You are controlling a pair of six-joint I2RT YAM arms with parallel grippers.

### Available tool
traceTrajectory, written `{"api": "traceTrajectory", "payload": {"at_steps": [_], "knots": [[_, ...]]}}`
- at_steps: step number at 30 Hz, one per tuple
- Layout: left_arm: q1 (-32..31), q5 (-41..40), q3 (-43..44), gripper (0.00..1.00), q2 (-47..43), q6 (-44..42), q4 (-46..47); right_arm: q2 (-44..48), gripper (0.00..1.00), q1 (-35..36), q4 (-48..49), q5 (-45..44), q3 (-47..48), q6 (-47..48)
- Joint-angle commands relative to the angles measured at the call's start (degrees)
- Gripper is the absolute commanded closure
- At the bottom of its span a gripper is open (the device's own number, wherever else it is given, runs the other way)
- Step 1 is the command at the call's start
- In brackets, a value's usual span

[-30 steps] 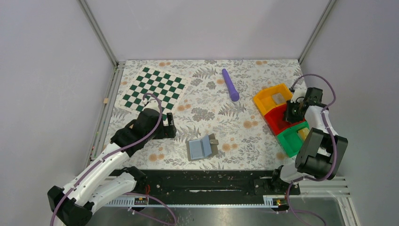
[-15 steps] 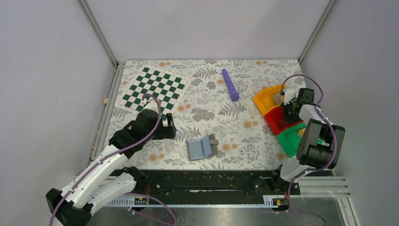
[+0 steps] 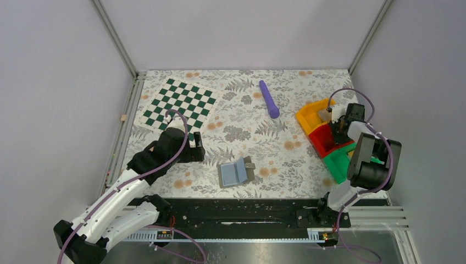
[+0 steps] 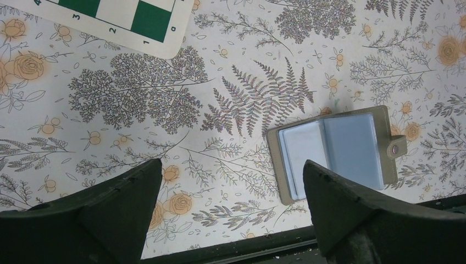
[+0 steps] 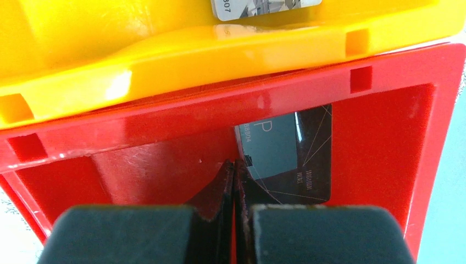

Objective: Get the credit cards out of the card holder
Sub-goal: Remove the credit card from the card holder.

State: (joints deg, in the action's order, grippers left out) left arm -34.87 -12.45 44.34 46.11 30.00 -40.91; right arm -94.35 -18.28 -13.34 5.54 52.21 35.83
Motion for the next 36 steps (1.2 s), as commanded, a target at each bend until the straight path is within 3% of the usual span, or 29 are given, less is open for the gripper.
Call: {"api": "traceTrajectory", "payload": {"at_steps": [1,11,15,20,24,26,27,31,36], "knots": [[-0.2,-1.9,2.3,0.01,-0.6,-0.6,0.4,0.4,1.00,0.5,1.2,-0.7,1.3,-0.1],[-0.2,-1.8,2.1,0.01,-1.5,-0.4,0.1,11.2,1.00,4.5,-17.0,0.8,8.0,-6.2],[-0.2,1.4,1.9,0.01,-1.1,-1.1,0.7,16.2,1.00,7.5,-19.6,-3.9,10.6,-20.4],[-0.1,9.0,-0.1,0.02,0.8,2.2,2.1,23.3,0.93,8.4,-20.2,-1.0,11.4,-42.7],[-0.1,16.3,-4.4,0.04,2.7,6.6,6.2,25.7,0.97,8.9,-20.7,18.7,9.1,-55.3],[-0.1,19.2,-5.4,0.05,4.4,8.6,8.2,28.4,0.95,12.7,-13.5,26.3,3.0,-60.3],[-0.1,20.1,-5.6,0.06,5.2,9.5,8.9,30.0,0.93,15.3,-11.0,26.0,0.6,-62.1],[0.4,20.9,-5.5,0.09,6.4,11.5,10.8,34.9,0.89,29.0,-5.2,17.2,-6.0,-68.5],[3.9,17.6,-3.4,0.09,6.0,9.3,8.1,34.8,0.93,44.1,1.7,12.9,-10.8,-76.8]]}}
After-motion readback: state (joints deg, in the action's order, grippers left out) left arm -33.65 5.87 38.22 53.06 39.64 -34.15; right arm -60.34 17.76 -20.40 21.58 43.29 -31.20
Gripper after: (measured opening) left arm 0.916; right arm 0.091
